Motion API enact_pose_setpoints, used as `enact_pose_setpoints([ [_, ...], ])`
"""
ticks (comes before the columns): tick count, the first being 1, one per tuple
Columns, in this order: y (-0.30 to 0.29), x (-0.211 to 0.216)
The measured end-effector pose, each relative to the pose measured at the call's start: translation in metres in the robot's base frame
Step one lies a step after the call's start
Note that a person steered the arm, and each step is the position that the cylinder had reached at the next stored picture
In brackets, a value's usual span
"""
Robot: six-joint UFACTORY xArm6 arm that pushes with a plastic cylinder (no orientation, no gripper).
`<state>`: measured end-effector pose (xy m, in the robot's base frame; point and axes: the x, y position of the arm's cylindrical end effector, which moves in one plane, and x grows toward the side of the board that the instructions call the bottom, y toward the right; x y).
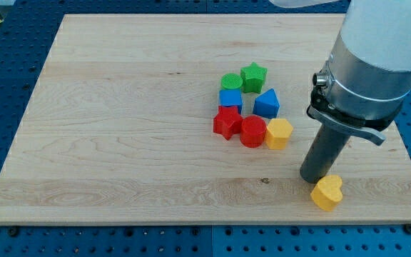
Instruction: Move the yellow hexagon closer to yellow heart
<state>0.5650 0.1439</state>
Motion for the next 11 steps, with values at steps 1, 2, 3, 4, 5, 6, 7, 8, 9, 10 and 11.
enact_pose_setpoints([
  [1,0.0,-0.013],
  [2,0.0,-0.046],
  [3,0.0,-0.072],
  [4,-0.002,-0.106],
  [5,-0.022,-0.11],
  [6,-0.023,-0.093],
  [7,-0.041,-0.083],
  [8,-0.046,-0.079],
  [9,-0.047,-0.065],
  [10,-0.047,-0.065],
  [11,-0.044,-0.052],
])
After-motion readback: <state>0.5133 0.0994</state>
